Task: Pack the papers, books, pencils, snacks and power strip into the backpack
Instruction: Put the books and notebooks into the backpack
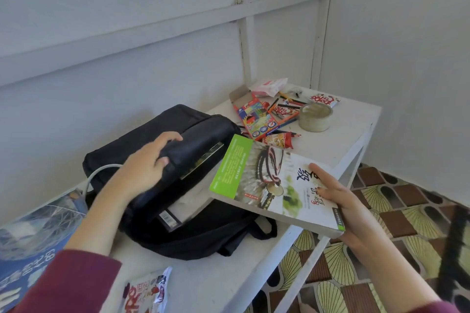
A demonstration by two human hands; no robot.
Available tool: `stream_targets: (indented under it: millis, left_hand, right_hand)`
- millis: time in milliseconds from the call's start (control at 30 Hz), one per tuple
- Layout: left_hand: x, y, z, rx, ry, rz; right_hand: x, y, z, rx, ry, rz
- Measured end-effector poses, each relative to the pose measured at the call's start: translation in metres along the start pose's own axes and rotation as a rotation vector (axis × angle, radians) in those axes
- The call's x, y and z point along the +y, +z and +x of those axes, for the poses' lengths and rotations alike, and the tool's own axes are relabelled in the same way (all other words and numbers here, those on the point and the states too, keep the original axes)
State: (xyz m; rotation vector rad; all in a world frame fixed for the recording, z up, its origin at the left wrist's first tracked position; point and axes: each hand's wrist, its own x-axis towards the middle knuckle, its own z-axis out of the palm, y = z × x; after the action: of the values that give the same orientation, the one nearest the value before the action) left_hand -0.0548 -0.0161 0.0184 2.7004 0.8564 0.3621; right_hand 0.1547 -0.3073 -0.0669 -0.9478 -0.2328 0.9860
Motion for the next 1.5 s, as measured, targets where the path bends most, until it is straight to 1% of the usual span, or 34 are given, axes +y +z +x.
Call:
stream_targets:
  millis: [67,100,167,233,300,367,467,533,600,667,900,1067,1167,1233,1300,1333,1433,1500]
  left_hand:
    - [-0.01,0.0,0.011,-0.045,-0.018,0.023]
    - [-0.012,0.004,0.014,-0.035,-0.019,0.05]
    - [-0.013,0.015,0.016,0.072,0.032,0.101]
    - [-0.008,0.025,0.016,0.179,0.113,0.101]
    - [-0.006,0.031,0.015,0.213,0.143,0.094]
    - [-0.006,0.033,0.011,0.195,0.14,0.121]
    - [-0.007,0.032,0.006,0.066,0.126,0.318]
    - [-0.008,0.031,0.005,0.028,0.089,0.371]
    - [-0.008,0.025,0.007,0.064,0.073,0.296]
    - [-0.005,0.014,0.01,0.044,0.048,0.236]
    - [0.007,-0.032,0.03,0.039,0.102,0.205]
    - [0.01,-0.048,0.038,0.006,0.099,0.202]
    - [0.013,-0.053,0.038,0.003,0.105,0.188]
    - [0.016,-0.055,0.038,-0.006,0.12,0.195]
    - [0.016,-0.056,0.038,-0.002,0.134,0.203]
    - [0.016,-0.057,0.038,0.003,0.133,0.204]
    - [0.012,-0.059,0.04,0.031,0.13,0.219]
    - [0.011,-0.062,0.04,0.075,0.138,0.246]
  right_hand:
    - [0.003,0.002,0.002,0.001,0.012,0.0]
    - [0.005,0.003,0.002,-0.001,0.018,0.004]
    - [0.008,0.005,0.004,-0.011,0.027,0.01]
    - [0.01,0.008,0.006,-0.014,0.031,0.006]
    - [0.011,0.01,0.008,-0.019,0.038,-0.004]
    - [0.011,0.013,0.01,-0.027,0.048,-0.012]
    - [0.01,0.016,0.013,-0.041,0.061,-0.024]
    - [0.009,0.018,0.015,-0.048,0.069,-0.039]
    - [0.009,0.021,0.018,-0.055,0.076,-0.059]
    - [0.008,0.023,0.021,-0.063,0.077,-0.084]
    - [0.003,0.048,0.043,-0.095,0.065,-0.099]
    - [0.002,0.087,0.073,-0.059,0.05,-0.082]
    - [0.008,0.112,0.093,-0.034,0.057,-0.032]
    - [0.016,0.128,0.103,-0.054,0.067,0.037]
    - [0.027,0.142,0.111,-0.135,0.058,0.068]
    - [0.031,0.148,0.114,-0.177,0.046,0.039]
    - [0.04,0.161,0.123,-0.285,0.051,-0.167]
    - [0.045,0.164,0.13,-0.306,0.046,-0.327]
